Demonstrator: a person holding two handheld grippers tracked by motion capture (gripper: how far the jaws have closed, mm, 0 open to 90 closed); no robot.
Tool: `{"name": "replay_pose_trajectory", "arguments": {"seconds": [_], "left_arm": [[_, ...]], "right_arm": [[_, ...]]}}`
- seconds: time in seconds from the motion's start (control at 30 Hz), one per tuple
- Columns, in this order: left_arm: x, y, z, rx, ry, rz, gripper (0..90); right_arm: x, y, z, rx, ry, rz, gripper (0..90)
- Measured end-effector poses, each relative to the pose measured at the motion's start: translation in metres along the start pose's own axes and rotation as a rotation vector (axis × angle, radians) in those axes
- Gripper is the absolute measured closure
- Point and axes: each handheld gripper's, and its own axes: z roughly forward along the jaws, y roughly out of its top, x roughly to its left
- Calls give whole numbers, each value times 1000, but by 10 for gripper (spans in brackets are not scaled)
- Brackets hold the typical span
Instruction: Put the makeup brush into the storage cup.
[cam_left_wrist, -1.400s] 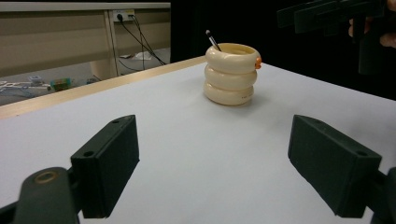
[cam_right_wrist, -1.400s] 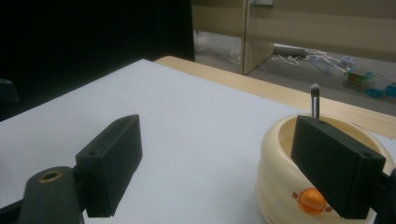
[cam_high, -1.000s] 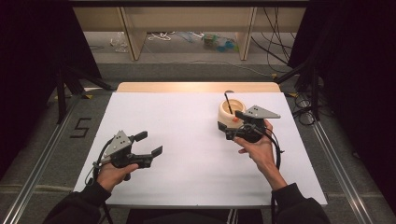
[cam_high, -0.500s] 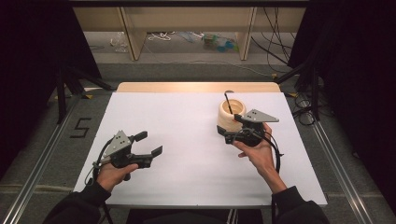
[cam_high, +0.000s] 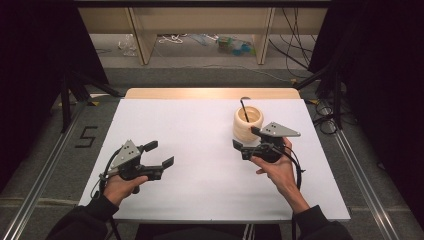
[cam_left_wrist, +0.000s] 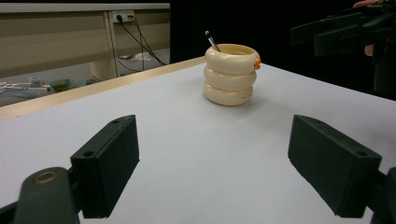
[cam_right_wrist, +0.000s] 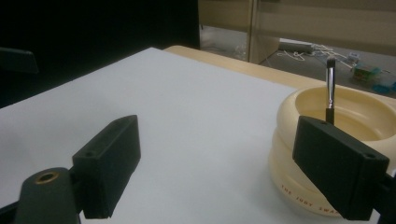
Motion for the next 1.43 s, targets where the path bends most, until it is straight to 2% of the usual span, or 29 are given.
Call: {"name": "replay_pose_trajectory", "arguments": {"seconds": [0.07, 0.1, 0.37, 0.4, 0.43, 0.6, 0.63, 0.67, 0.83, 1.1, 1.13, 1.4, 1.43], "left_arm": [[0, 0, 0, 2, 0, 1, 162], [1, 0, 0, 3, -1, 8, 161], [0, 0, 0, 3, 1, 1, 161], [0, 0, 0, 3, 0, 0, 161], [0, 0, 0, 4, 0, 4, 162], [0, 0, 0, 4, 0, 1, 161], [0, 0, 0, 4, -1, 4, 161], [0, 0, 0, 4, -1, 6, 161], [0, 0, 0, 2, 0, 3, 162], [0, 0, 0, 3, 2, 2, 161], [0, 0, 0, 2, 1, 3, 162], [0, 0, 1, -9, -6, 0, 162], [0, 0, 1, -6, -4, 0, 161]], "right_arm": [[1, -3, -1, -8, 10, -17, 160], [3, -4, -2, -9, 8, -6, 160], [7, -5, -8, -17, 15, -11, 164], [9, -6, -9, -5, 25, 5, 164], [9, -7, -9, -25, 22, -9, 165], [11, -9, -11, -19, 22, -13, 165], [12, -9, -11, -3, 37, 7, 164], [12, -10, -12, -10, 24, -8, 164], [13, -11, -12, -25, 22, -13, 164], [13, -12, -13, -17, 27, -7, 163], [14, -12, -13, -6, 34, 11, 163], [14, -13, -12, -11, 43, 21, 163], [12, -13, -11, -29, 30, -13, 162]]}}
